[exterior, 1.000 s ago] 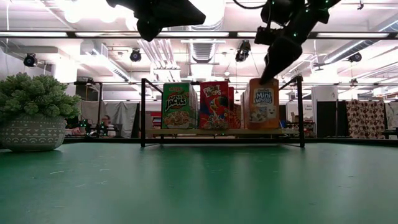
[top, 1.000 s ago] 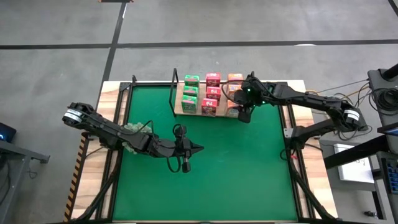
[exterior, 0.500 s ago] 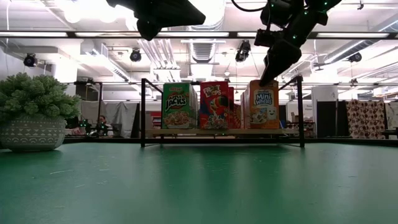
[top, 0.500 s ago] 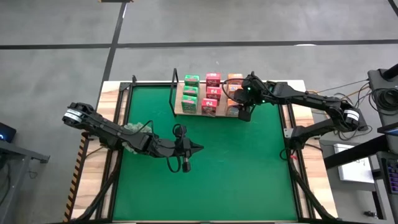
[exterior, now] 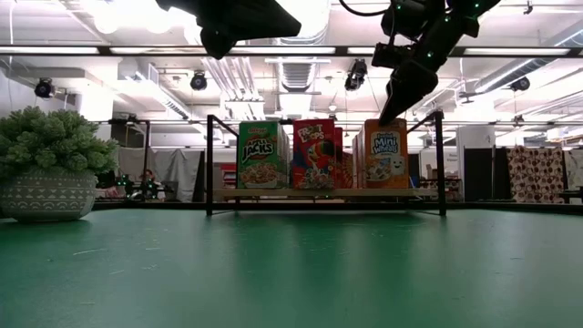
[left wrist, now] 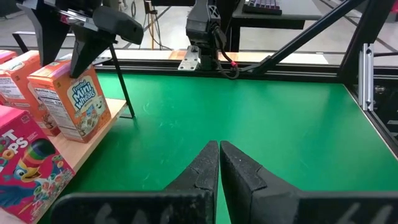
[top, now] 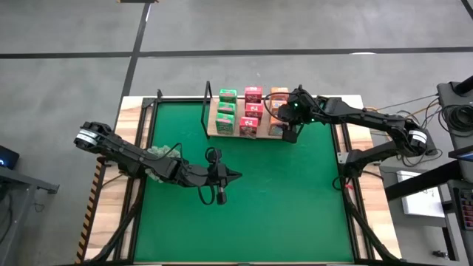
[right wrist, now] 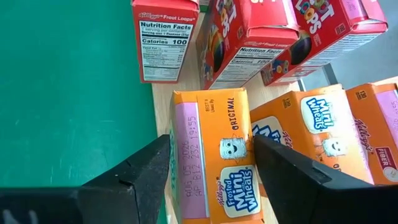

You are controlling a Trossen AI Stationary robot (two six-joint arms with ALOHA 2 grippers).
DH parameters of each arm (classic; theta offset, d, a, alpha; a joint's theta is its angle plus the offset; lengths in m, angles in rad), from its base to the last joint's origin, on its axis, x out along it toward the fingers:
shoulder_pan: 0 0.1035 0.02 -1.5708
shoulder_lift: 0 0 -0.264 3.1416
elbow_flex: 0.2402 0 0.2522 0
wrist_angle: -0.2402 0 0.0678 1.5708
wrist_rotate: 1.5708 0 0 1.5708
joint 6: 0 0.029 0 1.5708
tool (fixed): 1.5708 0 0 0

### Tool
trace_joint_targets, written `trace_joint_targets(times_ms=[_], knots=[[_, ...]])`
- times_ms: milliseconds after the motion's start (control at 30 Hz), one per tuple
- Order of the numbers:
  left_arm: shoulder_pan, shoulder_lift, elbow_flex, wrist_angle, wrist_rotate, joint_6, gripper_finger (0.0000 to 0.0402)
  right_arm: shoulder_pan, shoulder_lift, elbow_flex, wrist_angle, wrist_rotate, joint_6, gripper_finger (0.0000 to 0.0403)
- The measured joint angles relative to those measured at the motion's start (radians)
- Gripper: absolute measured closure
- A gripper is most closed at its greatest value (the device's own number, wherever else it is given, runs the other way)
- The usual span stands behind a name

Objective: Stack cereal on shelf
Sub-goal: Put the orange cereal box on the shelf aligned with the other orange cereal boxes, then adjust the red cereal box on the shelf

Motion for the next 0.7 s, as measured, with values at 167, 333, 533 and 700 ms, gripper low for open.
trace_joint_targets(times_ms=[167,333,533,700], knots=[[0.0,0.0,0.0,0.002,0.0,0.0,0.0402,0.0,0.0,0.0,0.0,0.0,-0.001,0.017],[0.0,0.0,0.0,0.003,0.0,0.009,0.0402,0.0,-0.008,0.0,0.0,-0.001,0.0,0.0163],[0.0,-0.006,0.0,0.003,0.0,0.047,0.0402,0.001,-0.019,0.026,-0.016,-0.005,0.027,0.0162],[0.0,-0.035,0.0,-0.013,-0.001,0.133,0.0402,0.038,-0.023,0.077,-0.022,-0.02,0.071,0.017]])
